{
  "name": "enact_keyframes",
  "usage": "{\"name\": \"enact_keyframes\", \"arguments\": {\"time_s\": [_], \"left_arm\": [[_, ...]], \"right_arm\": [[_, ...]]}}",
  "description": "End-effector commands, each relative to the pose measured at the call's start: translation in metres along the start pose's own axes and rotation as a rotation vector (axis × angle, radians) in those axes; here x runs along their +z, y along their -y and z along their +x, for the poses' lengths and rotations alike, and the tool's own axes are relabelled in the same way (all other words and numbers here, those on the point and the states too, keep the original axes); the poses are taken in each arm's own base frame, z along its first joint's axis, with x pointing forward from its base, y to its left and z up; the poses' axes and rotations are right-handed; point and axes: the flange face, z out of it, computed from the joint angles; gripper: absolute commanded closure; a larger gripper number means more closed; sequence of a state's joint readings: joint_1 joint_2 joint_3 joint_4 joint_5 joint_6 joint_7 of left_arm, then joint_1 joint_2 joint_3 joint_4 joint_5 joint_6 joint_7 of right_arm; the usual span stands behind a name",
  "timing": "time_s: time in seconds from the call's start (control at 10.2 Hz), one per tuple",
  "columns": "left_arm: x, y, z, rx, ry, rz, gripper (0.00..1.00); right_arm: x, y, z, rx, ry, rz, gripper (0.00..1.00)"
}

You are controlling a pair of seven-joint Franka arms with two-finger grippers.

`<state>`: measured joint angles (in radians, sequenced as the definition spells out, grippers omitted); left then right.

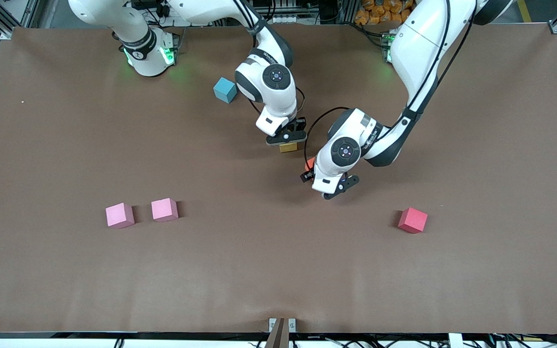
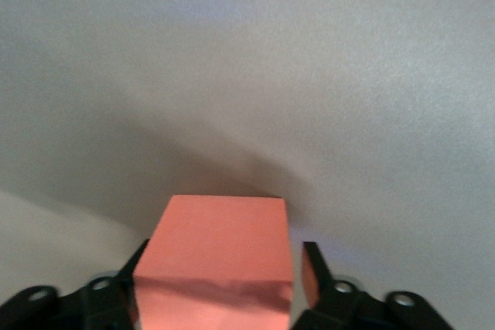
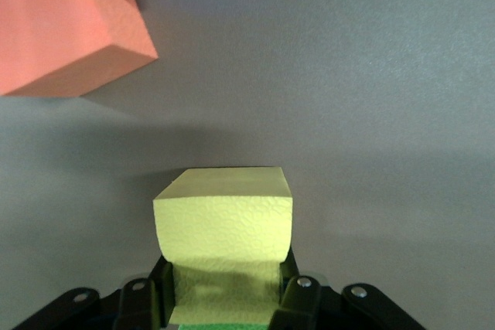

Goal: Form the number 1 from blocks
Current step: 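Set yellow below green with the right gripper while the left gripper carries orange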

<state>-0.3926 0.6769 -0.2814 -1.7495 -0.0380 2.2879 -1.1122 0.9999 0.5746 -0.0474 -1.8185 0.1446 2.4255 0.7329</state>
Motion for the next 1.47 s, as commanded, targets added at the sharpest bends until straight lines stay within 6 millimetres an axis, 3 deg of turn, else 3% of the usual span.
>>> {"name": "enact_keyframes", "arguments": {"time_s": [0.0, 0.29, 0.78, 0.98, 1.08, 1.17, 1.27, 1.37], "left_arm": [[0.004, -0.004, 0.001, -0.002, 0.012, -0.009, 0.66], [-0.004, 0.001, 0.014, 0.000, -0.005, -0.014, 0.64], [-0.056, -0.015, 0.034, 0.002, -0.055, -0.067, 0.63], [-0.063, -0.018, 0.033, -0.001, -0.059, -0.079, 0.63], [-0.063, -0.018, 0.034, 0.000, -0.059, -0.079, 0.63], [-0.063, -0.017, 0.034, 0.001, -0.060, -0.079, 0.63], [-0.064, -0.017, 0.035, 0.000, -0.060, -0.080, 0.63], [-0.067, -0.019, 0.035, 0.001, -0.062, -0.086, 0.62]], "right_arm": [[-0.009, -0.005, -0.014, 0.016, 0.005, 0.011, 1.00], [-0.013, -0.006, -0.020, 0.030, 0.019, 0.023, 1.00], [-0.011, -0.001, -0.027, 0.038, 0.026, 0.024, 1.00], [-0.009, -0.001, -0.029, 0.038, 0.028, 0.022, 1.00], [-0.009, -0.001, -0.029, 0.058, 0.029, 0.020, 0.93], [-0.009, -0.002, -0.028, 0.078, 0.029, 0.020, 0.35], [-0.011, -0.001, -0.028, 0.095, 0.027, 0.022, 0.00], [-0.011, -0.001, -0.028, 0.096, 0.026, 0.023, 0.00]]}}
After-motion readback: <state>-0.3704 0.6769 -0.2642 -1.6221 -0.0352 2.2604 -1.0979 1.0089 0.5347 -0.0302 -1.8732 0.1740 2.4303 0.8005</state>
